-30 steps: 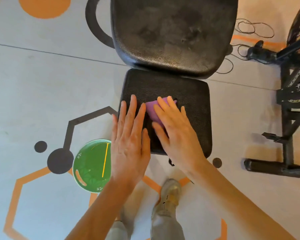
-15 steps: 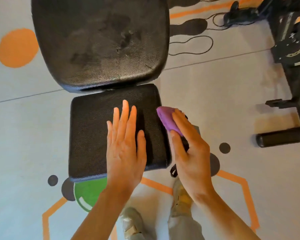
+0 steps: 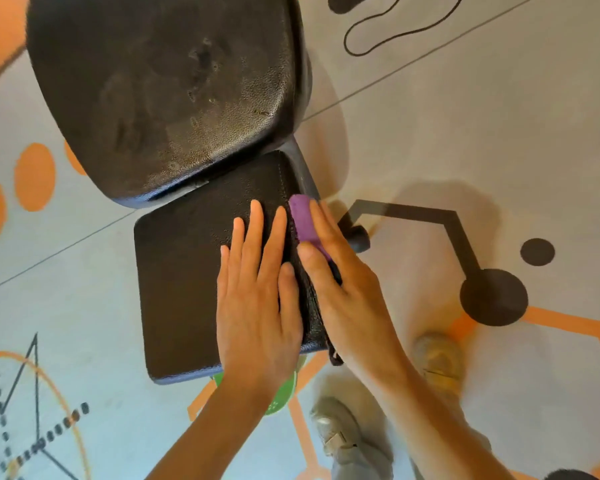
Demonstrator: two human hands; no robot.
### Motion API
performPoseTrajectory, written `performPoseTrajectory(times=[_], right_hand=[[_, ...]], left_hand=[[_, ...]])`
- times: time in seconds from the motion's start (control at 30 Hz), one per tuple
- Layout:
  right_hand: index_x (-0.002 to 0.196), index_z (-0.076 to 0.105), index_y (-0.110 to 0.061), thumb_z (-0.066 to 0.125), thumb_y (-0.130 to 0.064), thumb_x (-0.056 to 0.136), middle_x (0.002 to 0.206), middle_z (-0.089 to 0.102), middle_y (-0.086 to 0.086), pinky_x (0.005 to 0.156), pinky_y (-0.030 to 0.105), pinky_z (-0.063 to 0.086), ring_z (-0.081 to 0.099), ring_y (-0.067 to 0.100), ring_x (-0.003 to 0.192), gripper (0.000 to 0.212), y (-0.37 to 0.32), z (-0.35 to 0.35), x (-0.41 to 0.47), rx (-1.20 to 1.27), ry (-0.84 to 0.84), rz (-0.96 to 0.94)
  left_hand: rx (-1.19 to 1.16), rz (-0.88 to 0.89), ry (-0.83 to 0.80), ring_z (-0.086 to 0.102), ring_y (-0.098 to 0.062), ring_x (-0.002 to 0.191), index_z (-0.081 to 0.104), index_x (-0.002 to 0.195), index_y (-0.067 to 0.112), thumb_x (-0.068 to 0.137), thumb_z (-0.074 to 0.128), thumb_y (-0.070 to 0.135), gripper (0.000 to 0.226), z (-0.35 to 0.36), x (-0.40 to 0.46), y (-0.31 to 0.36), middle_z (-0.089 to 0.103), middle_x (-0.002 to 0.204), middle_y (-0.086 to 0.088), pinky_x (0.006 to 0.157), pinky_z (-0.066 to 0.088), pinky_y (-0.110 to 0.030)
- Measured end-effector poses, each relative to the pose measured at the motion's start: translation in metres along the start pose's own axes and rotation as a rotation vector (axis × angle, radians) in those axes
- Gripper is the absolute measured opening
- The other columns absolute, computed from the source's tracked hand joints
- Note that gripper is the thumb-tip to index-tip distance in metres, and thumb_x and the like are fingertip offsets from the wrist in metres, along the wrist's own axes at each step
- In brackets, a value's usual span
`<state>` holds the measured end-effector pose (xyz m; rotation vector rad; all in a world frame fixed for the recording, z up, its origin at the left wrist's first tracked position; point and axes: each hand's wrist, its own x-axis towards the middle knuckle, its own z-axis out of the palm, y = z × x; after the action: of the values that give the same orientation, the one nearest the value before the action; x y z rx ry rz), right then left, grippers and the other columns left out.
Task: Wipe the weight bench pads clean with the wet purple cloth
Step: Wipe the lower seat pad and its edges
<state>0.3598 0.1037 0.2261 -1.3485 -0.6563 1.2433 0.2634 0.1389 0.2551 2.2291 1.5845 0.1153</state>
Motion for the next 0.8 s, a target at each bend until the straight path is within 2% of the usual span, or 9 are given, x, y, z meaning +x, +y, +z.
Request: performPoseTrajectory(times=[0.07,0.17,0.2,0.33,0.43,0.57,0.67,0.73,0.8], right_hand=[[0.136,0.035,-0.056,0.048,-0.038,0.095,0.151,0.039,-0.019,0.11,0.03,0.043,0.037,0.003,0.14,0.046,0.007,0.0,-0.029,0.075,0.048,-0.007],[0.143,0.041,-0.033,0.046,-0.038,0.099,0.153,0.03,-0.024,0.108,0.01,0.033,0.033,-0.001,0.141,0.045,0.015,-0.001,-0.079,-0.04,0.094,-0.144],[0.142,0.043,-0.031,0.047,-0.038,0.098,0.153,0.033,-0.021,0.107,0.009,0.034,0.034,0.0,0.14,0.045,0.016,-0.001,-0.074,0.036,0.09,-0.1],[0.145,0.041,-0.033,0.043,-0.032,0.102,0.151,0.042,-0.014,0.116,0.03,0.034,0.037,0.0,0.139,0.043,0.009,-0.001,0.014,0.157,0.049,0.051],[0.146,0.041,-0.025,0.04,-0.032,0.103,0.151,0.043,-0.007,0.114,0.034,0.038,0.038,0.007,0.14,0.043,0.009,0.001,0.004,0.147,0.051,0.017],[0.144,0.04,-0.017,0.039,-0.035,0.101,0.154,0.036,-0.01,0.112,0.022,0.036,0.032,0.008,0.144,0.047,0.014,-0.001,-0.05,0.02,0.037,-0.114],[0.146,0.041,-0.017,0.042,-0.024,0.103,0.155,0.035,-0.009,0.113,0.009,0.025,0.025,0.0,0.144,0.043,0.003,0.007,0.034,0.053,0.005,-0.037],[0.146,0.041,-0.014,0.042,-0.02,0.104,0.154,0.038,-0.003,0.102,-0.005,0.022,0.028,-0.001,0.141,0.042,-0.006,0.008,0.09,0.099,-0.008,0.005],[0.146,0.04,-0.014,0.042,-0.021,0.104,0.152,0.039,-0.004,0.093,-0.01,0.022,0.03,-0.01,0.133,0.043,-0.007,0.009,0.09,0.075,-0.004,0.007]], left_hand=[[-0.015,0.001,0.003,0.003,-0.008,0.154,0.022,0.154,0.033,0.104,0.018,0.038,0.051,0.0,-0.001,0.001,0.011,0.165,0.011,0.126,0.001,-0.034],[0.0,-0.001,0.0,0.001,-0.008,0.154,0.021,0.155,0.031,0.105,0.018,0.036,0.051,0.0,-0.002,0.0,0.01,0.166,0.012,0.126,0.001,-0.035],[0.009,-0.002,0.001,0.001,-0.008,0.154,0.02,0.155,0.032,0.105,0.018,0.037,0.051,0.001,-0.002,0.0,0.009,0.166,0.013,0.126,0.001,-0.035],[0.02,-0.002,0.012,0.003,-0.006,0.153,0.021,0.155,0.032,0.105,0.019,0.035,0.05,0.002,-0.002,0.002,0.01,0.165,0.014,0.126,0.002,-0.034],[0.017,-0.004,0.017,0.005,-0.007,0.153,0.023,0.155,0.03,0.104,0.02,0.035,0.051,0.003,-0.003,0.001,0.012,0.165,0.013,0.126,0.004,-0.035],[0.015,0.014,0.024,0.006,-0.011,0.154,0.024,0.155,0.027,0.104,0.02,0.034,0.051,0.003,-0.003,0.0,0.013,0.165,0.009,0.126,0.008,-0.04],[0.031,0.019,0.024,0.007,-0.012,0.154,0.022,0.155,0.029,0.104,0.02,0.032,0.051,0.002,-0.003,0.0,0.013,0.166,0.01,0.125,0.01,-0.042],[0.05,0.012,0.022,0.006,-0.011,0.154,0.02,0.155,0.032,0.104,0.021,0.032,0.051,0.002,-0.002,0.002,0.012,0.165,0.011,0.125,0.008,-0.04],[0.06,0.013,0.022,0.005,-0.01,0.154,0.02,0.155,0.031,0.104,0.021,0.032,0.052,0.001,-0.003,0.003,0.013,0.165,0.011,0.126,0.008,-0.039]])
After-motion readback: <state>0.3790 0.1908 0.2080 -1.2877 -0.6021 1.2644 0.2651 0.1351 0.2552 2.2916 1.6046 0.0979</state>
